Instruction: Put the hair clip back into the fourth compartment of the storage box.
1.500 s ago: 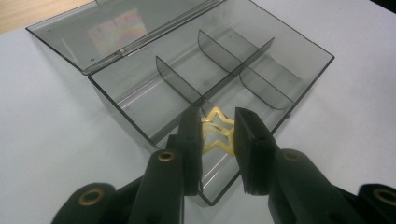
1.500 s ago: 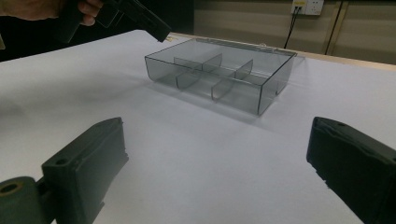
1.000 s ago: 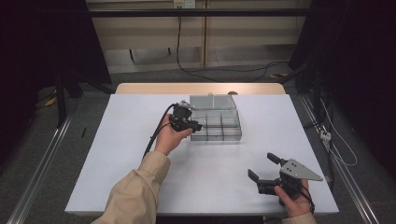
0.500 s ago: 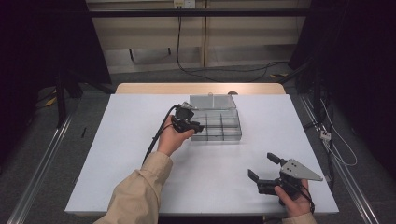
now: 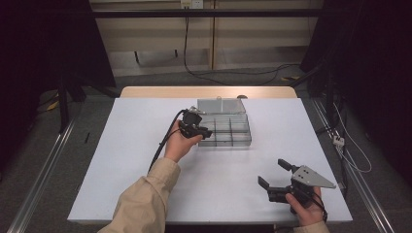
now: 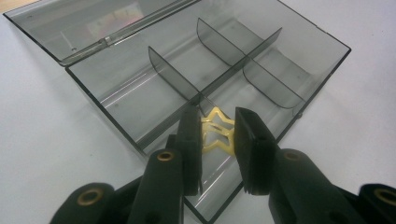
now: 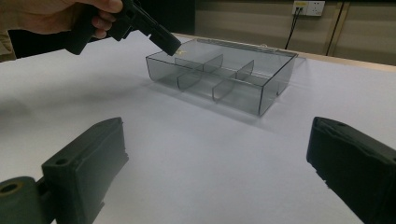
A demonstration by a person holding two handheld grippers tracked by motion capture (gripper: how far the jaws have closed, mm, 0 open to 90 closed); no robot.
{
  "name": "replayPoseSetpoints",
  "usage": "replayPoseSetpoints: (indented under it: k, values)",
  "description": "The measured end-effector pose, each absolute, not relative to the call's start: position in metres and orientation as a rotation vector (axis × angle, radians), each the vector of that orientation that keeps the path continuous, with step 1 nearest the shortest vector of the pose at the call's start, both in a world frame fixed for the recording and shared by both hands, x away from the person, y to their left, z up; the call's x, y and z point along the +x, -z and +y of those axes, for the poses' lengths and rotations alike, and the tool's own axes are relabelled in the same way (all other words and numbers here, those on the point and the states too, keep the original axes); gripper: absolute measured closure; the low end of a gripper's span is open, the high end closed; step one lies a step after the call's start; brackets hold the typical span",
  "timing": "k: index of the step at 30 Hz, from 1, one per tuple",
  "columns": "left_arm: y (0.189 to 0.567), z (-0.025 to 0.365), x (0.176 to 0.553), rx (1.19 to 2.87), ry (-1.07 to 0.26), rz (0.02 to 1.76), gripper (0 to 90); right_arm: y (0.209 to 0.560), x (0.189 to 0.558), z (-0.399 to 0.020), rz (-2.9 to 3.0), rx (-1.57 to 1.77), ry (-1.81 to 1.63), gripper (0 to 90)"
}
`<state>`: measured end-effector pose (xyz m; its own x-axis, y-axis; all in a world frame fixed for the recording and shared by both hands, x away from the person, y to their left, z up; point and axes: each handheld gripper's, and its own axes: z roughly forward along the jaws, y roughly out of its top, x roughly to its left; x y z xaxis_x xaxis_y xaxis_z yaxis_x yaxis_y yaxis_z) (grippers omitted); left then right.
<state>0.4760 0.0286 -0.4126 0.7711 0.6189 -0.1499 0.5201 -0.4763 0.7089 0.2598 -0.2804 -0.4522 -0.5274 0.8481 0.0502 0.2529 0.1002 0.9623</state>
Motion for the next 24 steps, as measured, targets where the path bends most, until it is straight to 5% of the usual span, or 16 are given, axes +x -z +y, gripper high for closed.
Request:
replayPoseSetpoints:
  k: [24]
  values:
    - [0.4091, 0.0325, 0.4762, 2.159, -0.176, 0.867, 65.3, 0.4526, 0.2602, -0.2809, 1.848, 1.074, -1.447, 4.2]
